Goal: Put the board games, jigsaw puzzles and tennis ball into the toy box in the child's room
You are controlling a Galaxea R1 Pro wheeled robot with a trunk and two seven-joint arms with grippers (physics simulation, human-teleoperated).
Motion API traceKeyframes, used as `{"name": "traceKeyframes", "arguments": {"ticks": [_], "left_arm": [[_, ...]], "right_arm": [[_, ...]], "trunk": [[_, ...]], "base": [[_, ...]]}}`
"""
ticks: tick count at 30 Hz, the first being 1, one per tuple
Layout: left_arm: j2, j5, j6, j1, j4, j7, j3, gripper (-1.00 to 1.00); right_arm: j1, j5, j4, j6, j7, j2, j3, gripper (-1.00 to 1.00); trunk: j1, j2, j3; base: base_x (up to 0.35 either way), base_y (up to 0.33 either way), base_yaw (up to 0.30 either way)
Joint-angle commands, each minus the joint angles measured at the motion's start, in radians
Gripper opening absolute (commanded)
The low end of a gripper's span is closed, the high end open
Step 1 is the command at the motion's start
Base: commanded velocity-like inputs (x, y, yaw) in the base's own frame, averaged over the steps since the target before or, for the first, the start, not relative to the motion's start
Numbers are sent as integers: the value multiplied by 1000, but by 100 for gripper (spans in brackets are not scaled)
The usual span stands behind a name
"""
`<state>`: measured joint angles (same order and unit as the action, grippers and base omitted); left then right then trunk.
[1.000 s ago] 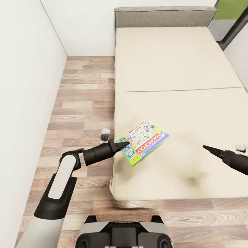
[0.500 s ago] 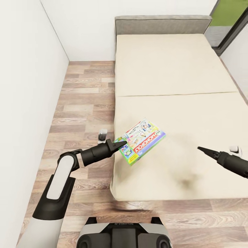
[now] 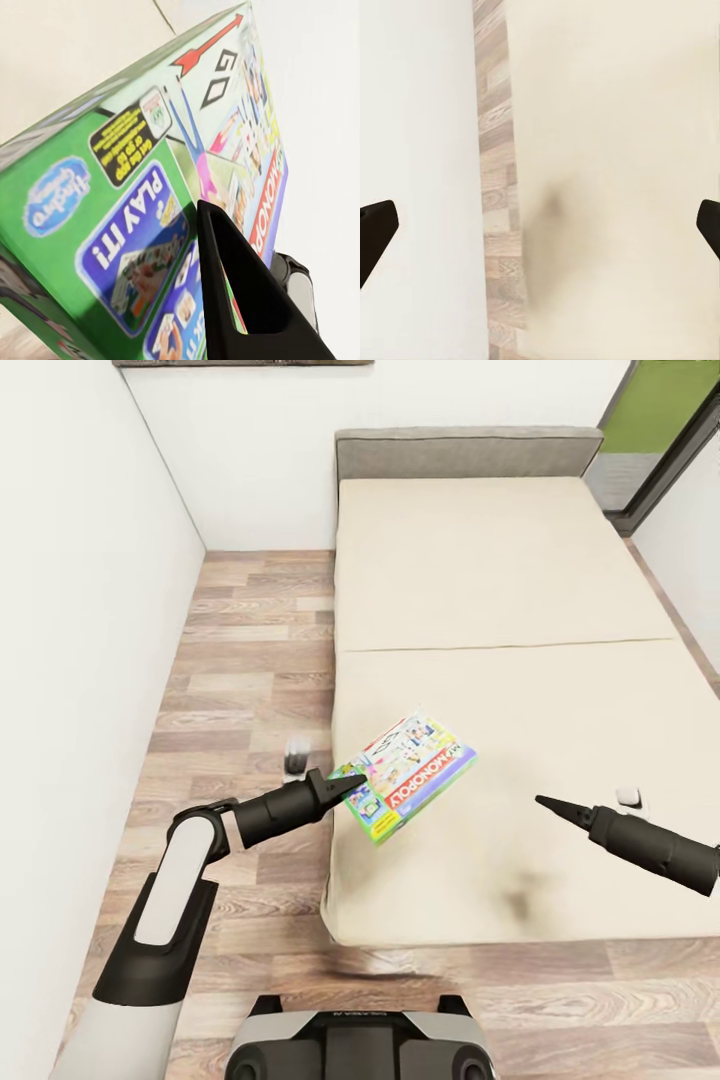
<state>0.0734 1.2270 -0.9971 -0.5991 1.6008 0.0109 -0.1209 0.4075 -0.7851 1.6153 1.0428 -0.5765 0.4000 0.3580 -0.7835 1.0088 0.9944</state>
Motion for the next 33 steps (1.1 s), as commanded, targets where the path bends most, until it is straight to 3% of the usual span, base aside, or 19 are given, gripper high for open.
{"name": "traceKeyframes", "arguments": {"ticks": [1, 14, 33], "left_arm": [[0, -1, -4, 7, 0, 2, 2, -100], [-3, 3, -9, 78, 0, 7, 118, -100], [-2, 5, -12, 87, 2, 10, 138, -100]], "right_arm": [[1, 7, 0, 4, -8, 0, -1, 100], [2, 8, 0, 4, -8, 1, -8, 100], [2, 8, 0, 4, -8, -7, -10, 100]], "trunk": [[4, -7, -4], [54, -98, -66], [126, -231, -156]], "base": [[0, 0, 0], [0, 0, 0], [0, 0, 3]]}}
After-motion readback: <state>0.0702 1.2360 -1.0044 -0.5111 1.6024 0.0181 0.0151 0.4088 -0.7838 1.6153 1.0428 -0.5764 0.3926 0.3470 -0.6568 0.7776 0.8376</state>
